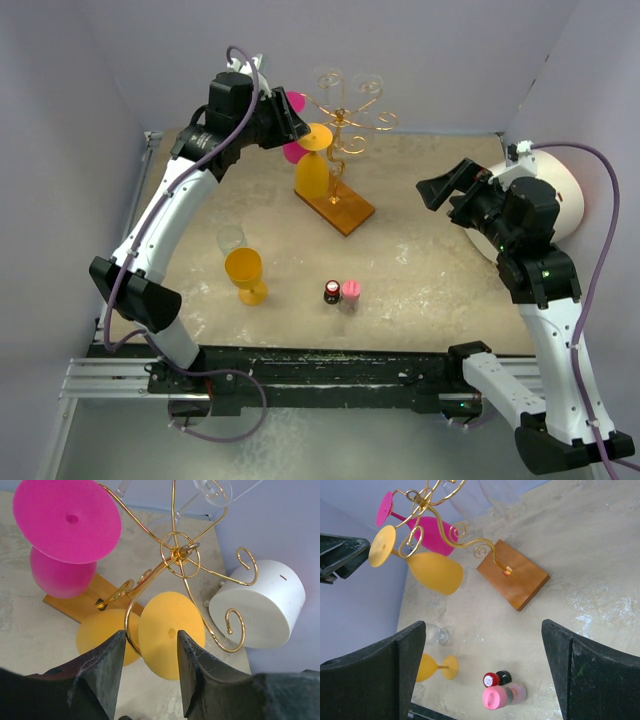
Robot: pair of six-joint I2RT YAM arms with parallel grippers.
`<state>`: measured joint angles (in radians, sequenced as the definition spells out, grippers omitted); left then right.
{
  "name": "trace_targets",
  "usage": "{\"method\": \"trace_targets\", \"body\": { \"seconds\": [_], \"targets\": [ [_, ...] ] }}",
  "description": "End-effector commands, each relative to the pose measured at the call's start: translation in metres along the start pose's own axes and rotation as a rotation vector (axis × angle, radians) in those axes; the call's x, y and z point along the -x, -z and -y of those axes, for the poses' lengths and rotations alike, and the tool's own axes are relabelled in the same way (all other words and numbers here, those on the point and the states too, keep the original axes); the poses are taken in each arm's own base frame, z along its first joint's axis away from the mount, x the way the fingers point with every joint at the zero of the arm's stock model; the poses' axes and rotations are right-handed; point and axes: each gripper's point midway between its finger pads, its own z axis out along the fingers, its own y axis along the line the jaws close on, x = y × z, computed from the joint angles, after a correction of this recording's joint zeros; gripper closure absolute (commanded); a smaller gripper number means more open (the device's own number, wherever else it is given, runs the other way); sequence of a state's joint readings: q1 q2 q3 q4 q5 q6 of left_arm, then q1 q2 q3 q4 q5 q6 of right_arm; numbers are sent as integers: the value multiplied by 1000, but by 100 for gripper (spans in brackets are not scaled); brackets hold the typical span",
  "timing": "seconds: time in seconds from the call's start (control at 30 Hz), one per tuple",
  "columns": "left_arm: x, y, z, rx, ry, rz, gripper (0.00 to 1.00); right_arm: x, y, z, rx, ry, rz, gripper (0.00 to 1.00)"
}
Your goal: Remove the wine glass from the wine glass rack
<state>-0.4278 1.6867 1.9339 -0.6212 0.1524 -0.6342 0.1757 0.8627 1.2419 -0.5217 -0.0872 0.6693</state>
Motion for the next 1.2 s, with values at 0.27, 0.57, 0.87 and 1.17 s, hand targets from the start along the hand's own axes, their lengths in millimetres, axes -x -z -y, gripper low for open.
{"method": "trace_targets", "body": {
  "seconds": [0.27,0.57,0.87,1.17],
  "targets": [
    [28,15,20,-25,-60,104,52,16,5,-8,20,16,56,0],
    [27,14,20,-28,-58,104,53,16,4,-8,21,18,54,0],
    [17,6,21,-47,-34,70,58,16,3,-7,17,19,52,0],
    [2,2,27,-90,26,7,59,16,4,-8,21,18,54,0]
  ]
}}
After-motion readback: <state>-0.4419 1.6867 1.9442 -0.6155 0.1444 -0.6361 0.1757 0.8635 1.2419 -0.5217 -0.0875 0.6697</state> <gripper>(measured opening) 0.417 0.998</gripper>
